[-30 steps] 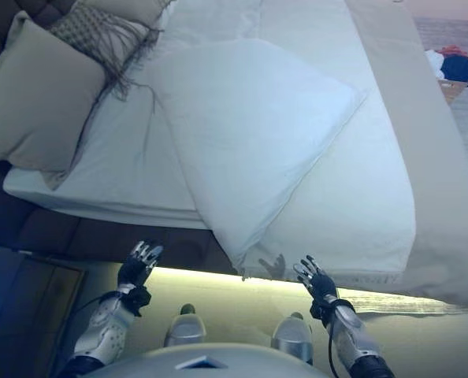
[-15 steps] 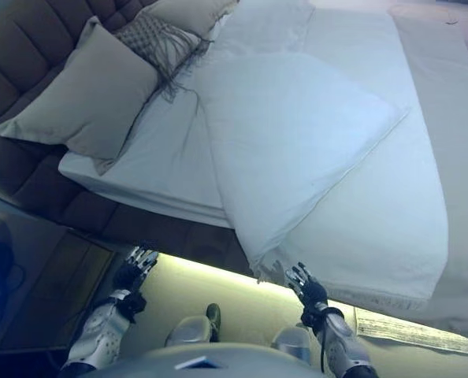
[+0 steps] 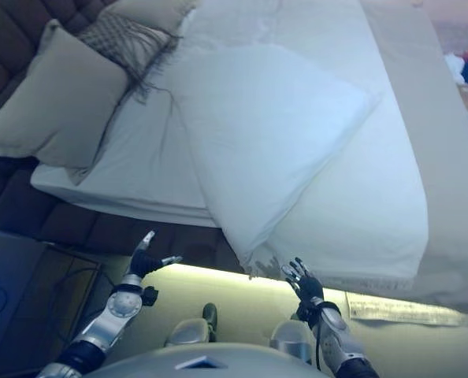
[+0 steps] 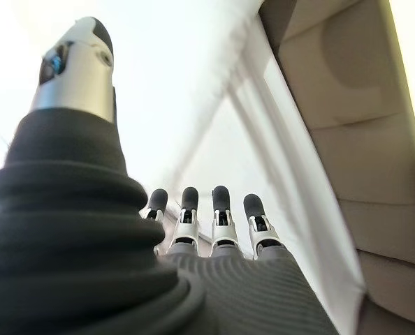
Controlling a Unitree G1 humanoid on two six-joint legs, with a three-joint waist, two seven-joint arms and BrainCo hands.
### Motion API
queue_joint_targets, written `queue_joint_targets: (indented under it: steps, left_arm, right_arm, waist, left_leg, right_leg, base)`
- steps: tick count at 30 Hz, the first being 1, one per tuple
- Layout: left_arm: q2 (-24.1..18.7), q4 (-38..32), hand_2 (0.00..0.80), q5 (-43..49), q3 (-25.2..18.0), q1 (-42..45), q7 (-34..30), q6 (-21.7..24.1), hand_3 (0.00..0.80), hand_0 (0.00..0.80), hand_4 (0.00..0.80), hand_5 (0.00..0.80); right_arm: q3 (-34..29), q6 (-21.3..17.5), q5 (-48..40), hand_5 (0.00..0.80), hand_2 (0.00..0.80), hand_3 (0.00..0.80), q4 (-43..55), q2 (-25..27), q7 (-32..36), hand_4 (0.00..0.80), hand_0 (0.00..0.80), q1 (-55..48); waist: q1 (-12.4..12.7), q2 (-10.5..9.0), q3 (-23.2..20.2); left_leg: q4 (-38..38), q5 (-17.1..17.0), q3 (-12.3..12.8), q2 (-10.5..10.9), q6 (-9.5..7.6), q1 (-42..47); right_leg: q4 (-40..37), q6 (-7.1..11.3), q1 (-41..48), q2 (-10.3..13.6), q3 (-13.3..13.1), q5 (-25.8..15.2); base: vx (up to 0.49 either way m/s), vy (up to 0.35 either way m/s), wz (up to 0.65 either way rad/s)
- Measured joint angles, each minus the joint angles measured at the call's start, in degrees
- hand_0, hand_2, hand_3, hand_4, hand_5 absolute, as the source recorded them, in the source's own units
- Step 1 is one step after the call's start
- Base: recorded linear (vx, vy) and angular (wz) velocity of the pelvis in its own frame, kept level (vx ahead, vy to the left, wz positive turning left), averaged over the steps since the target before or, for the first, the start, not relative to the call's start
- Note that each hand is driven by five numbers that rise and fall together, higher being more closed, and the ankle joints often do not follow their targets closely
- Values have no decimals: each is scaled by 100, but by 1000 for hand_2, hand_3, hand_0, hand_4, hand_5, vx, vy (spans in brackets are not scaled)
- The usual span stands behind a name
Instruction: Make the bed neatly
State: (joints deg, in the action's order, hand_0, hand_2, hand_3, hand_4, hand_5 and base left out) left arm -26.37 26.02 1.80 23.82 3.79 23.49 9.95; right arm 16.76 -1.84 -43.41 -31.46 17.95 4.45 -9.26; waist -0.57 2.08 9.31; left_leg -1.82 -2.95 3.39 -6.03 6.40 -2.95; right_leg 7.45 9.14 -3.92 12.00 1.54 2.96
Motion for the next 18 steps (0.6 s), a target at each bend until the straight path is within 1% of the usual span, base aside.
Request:
queue_joint_targets:
  steps: [1, 2, 3, 4, 6, 8, 11, 12, 14, 17, 18]
  left_arm:
    - [4, 18, 0, 114, 98, -249, 175, 4, 0, 0, 0, 0]
    - [-16, 15, 0, 215, 280, -636, 333, 17, 0, 0, 0, 0]
    - [-7, 17, 0, 361, 423, -1026, 480, 34, 0, 0, 0, 0]
    - [20, 50, 0, 533, 566, -1425, 681, 44, 0, 0, 0, 0]
    - [99, 217, 0, 799, 838, -2096, 1079, 38, 0, 0, 0, 0]
    - [256, 375, 0, 949, 961, -2654, 1427, -96, 0, 0, 0, 0]
    - [406, 445, 0, 1050, 1090, -3024, 1700, -261, 0, 0, 0, 0]
    - [467, 448, 0, 1089, 1100, -3092, 1732, -311, 0, 0, 0, 0]
    - [589, 454, 0, 1099, 1102, -3192, 1812, -387, 0, 0, 0, 0]
    - [763, 516, 0, 1099, 1111, -3444, 1881, -589, 0, 0, 0, 0]
    - [811, 532, 0, 1099, 1144, -3569, 1904, -670, 0, 0, 0, 0]
  right_arm:
    - [16, -54, -8, 0, 0, 0, -84, 38, -15, 0, 0, 129]
    - [24, -111, -17, 0, 0, 0, -167, 79, -24, 0, 0, 320]
    - [86, -183, -61, 0, 0, 0, -268, 110, -60, 0, 0, 556]
    - [154, -236, -129, 0, 0, 0, -355, 116, -126, 0, 0, 812]
    - [252, -337, -216, 0, 0, 0, -407, 78, -197, 0, 0, 1171]
    - [346, -457, -293, 0, 0, 0, -406, 67, -253, 0, 0, 1584]
    - [334, -514, -378, 0, 0, 0, -590, 76, -287, 0, 0, 1901]
    - [318, -521, -429, 0, 0, 0, -652, 85, -301, 0, 0, 1935]
    - [322, -528, -458, 0, 0, 0, -859, 69, -302, 0, 0, 2017]
    - [326, -534, -478, 0, 0, 0, -1057, 63, -353, 0, 0, 2200]
    - [326, -535, -508, 0, 0, 0, -1079, 56, -377, 0, 0, 2276]
  waist:
    - [-11, 17, 91]
    - [-15, 45, 245]
    - [-14, 59, 422]
    - [-40, 58, 618]
    - [-115, 19, 936]
    - [-214, -43, 1247]
    - [-356, -75, 1542]
    - [-372, -85, 1630]
    - [-376, -106, 1720]
    - [-490, -115, 1816]
    - [-488, -128, 1834]
  left_leg:
    - [-141, -16, -9, -21, 7, -288]
    - [-283, -16, -45, -54, 8, -599]
    - [-350, -68, -56, -85, -6, -878]
    - [-357, -196, -60, -114, 28, -1111]
    - [-358, -278, -64, -169, 21, -1378]
    - [-376, -345, -47, -190, 19, -1605]
    - [-471, -343, -12, -215, 37, -1776]
    - [-478, -334, 35, -229, 50, -1779]
    - [-479, -318, 122, -247, 71, -1810]
    - [-493, -318, 139, -253, 80, -1910]
    - [-505, -313, 138, -247, 86, -1948]
  right_leg:
    - [139, 24, -277, -39, -10, -23]
    - [245, -16, -575, -64, -27, -50]
    - [352, -50, -854, -91, -46, -91]
    - [457, -57, -1133, -144, -47, -152]
    - [612, -91, -1497, -183, -56, -189]
    - [784, -128, -1837, -191, -59, -185]
    - [933, -141, -2083, -208, -98, -184]
    - [970, -139, -2132, -228, -145, -186]
    - [977, -171, -2227, -283, -227, -208]
    - [1037, -188, -2370, -307, -264, -221]
    - [1062, -189, -2448, -302, -278, -219]
  base:
    - [-406, -119, -14]
    - [-352, -96, -3]
    - [-314, -91, -4]
    - [-288, -81, -4]
    - [-204, -73, -7]
    - [-106, -68, -16]
    - [-50, -55, -14]
    - [-40, -43, -20]
    - [-33, -31, -23]
    - [-16, -24, -11]
    - [-12, -9, -11]
